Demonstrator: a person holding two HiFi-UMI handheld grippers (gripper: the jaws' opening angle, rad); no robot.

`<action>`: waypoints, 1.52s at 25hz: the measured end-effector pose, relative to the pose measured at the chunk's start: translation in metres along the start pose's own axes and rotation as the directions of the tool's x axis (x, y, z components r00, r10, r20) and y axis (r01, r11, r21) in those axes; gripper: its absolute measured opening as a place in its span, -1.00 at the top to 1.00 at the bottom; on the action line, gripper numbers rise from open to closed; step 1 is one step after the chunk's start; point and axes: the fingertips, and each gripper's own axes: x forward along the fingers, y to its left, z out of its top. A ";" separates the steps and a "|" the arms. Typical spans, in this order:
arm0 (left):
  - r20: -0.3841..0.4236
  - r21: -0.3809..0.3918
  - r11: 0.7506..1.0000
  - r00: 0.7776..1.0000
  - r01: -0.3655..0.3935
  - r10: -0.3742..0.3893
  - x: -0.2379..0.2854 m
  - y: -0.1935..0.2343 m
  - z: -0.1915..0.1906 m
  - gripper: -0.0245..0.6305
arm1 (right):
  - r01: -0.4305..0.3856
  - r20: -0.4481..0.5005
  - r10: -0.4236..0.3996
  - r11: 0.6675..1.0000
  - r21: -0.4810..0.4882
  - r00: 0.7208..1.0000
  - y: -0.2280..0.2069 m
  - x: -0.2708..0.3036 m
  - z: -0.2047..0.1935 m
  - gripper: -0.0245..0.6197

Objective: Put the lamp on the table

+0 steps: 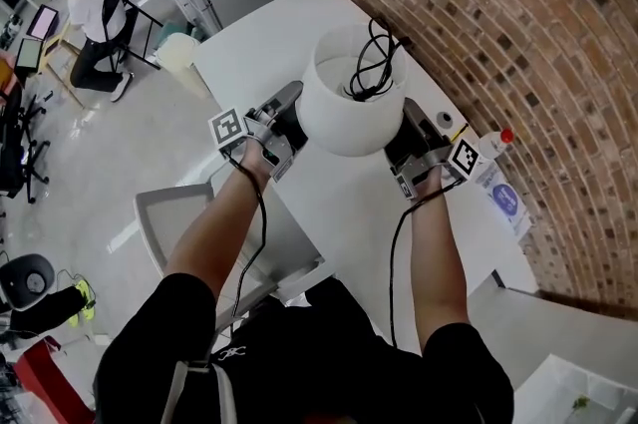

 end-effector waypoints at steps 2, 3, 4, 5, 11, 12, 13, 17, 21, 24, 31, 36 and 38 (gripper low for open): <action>-0.003 0.004 1.000 1.000 -0.003 0.003 0.006 0.005 0.000 0.52 | 0.001 0.002 -0.001 1.000 0.006 1.000 -0.006 0.000 0.006 0.45; -0.005 0.005 1.000 1.000 -0.004 0.004 0.009 0.007 0.000 0.52 | 0.000 0.005 0.000 1.000 0.009 1.000 -0.007 0.000 0.010 0.45; -0.007 0.004 1.000 1.000 -0.005 0.005 0.013 0.009 0.000 0.52 | 0.001 0.008 -0.001 1.000 0.011 1.000 -0.009 0.000 0.014 0.45; -0.008 0.004 1.000 1.000 -0.007 0.007 0.016 0.011 0.000 0.52 | 0.003 0.011 -0.003 1.000 0.014 1.000 -0.011 0.000 0.017 0.45; -0.016 0.011 1.000 0.999 -0.028 0.028 0.032 0.024 0.001 0.52 | 0.020 0.025 -0.021 0.999 0.031 0.999 -0.024 -0.002 0.033 0.45; -0.017 0.011 0.999 0.999 -0.031 0.031 0.033 0.025 0.001 0.52 | 0.026 0.025 -0.026 0.999 0.033 0.999 -0.027 -0.003 0.034 0.45; -0.016 0.011 0.999 0.999 -0.033 0.033 0.033 0.027 0.001 0.52 | 0.031 0.024 -0.032 0.999 0.035 0.999 -0.030 -0.003 0.034 0.44; -0.003 0.006 0.999 0.999 -0.044 0.044 0.030 0.036 0.003 0.52 | 0.043 0.016 -0.044 0.998 0.048 0.999 -0.041 -0.005 0.032 0.44; -0.005 0.009 0.999 0.999 -0.036 0.036 0.030 0.039 0.006 0.52 | 0.026 0.010 -0.027 0.999 0.042 1.000 -0.042 -0.004 0.033 0.43; 0.004 0.001 1.000 1.000 -0.031 0.031 0.027 0.042 0.007 0.52 | 0.023 0.003 -0.023 0.999 0.037 1.000 -0.043 -0.003 0.031 0.43; 0.027 0.019 0.999 0.998 -0.051 0.050 0.021 0.049 0.017 0.47 | 0.003 0.021 -0.003 1.000 0.008 1.000 -0.042 0.001 0.029 0.41; 0.050 0.044 0.996 0.996 -0.078 0.076 0.007 0.051 0.027 0.46 | 0.032 0.077 -0.031 0.999 -0.012 0.997 -0.045 -0.004 0.027 0.40; 0.041 0.075 0.991 0.994 -0.109 0.106 0.001 0.054 0.029 0.47 | 0.046 0.104 -0.046 0.999 -0.006 0.994 -0.048 -0.009 0.028 0.40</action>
